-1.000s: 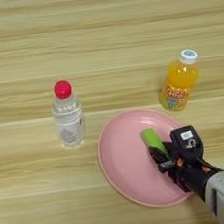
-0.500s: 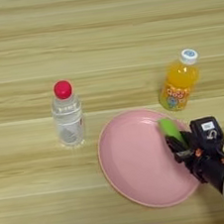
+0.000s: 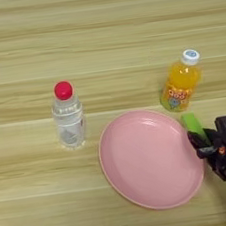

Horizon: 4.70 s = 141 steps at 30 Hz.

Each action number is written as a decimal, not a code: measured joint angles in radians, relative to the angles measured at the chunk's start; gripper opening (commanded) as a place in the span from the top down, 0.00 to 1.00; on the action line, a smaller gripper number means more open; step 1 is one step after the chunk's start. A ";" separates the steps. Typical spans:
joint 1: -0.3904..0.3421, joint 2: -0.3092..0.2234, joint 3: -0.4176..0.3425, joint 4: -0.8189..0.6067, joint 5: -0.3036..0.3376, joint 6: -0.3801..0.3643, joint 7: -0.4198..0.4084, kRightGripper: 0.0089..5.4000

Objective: Move the objects on the table

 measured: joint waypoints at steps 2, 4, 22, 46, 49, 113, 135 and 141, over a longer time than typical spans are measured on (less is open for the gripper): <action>0.000 -0.003 -0.019 0.003 0.003 0.000 0.010 0.74; 0.001 -0.007 -0.035 0.009 0.003 -0.001 0.011 0.74; 0.018 -0.037 -0.085 0.180 -0.043 -0.100 0.041 0.74; 0.003 -0.056 -0.073 0.300 -0.085 -0.199 0.055 0.74; 0.003 -0.056 -0.073 0.300 -0.087 -0.199 0.055 0.74; 0.089 -0.094 -0.359 0.281 -0.065 -0.204 0.119 0.01; 0.097 -0.079 -0.359 0.389 -0.049 -0.262 0.139 0.01; 0.086 -0.078 -0.374 0.422 -0.021 -0.270 0.147 0.01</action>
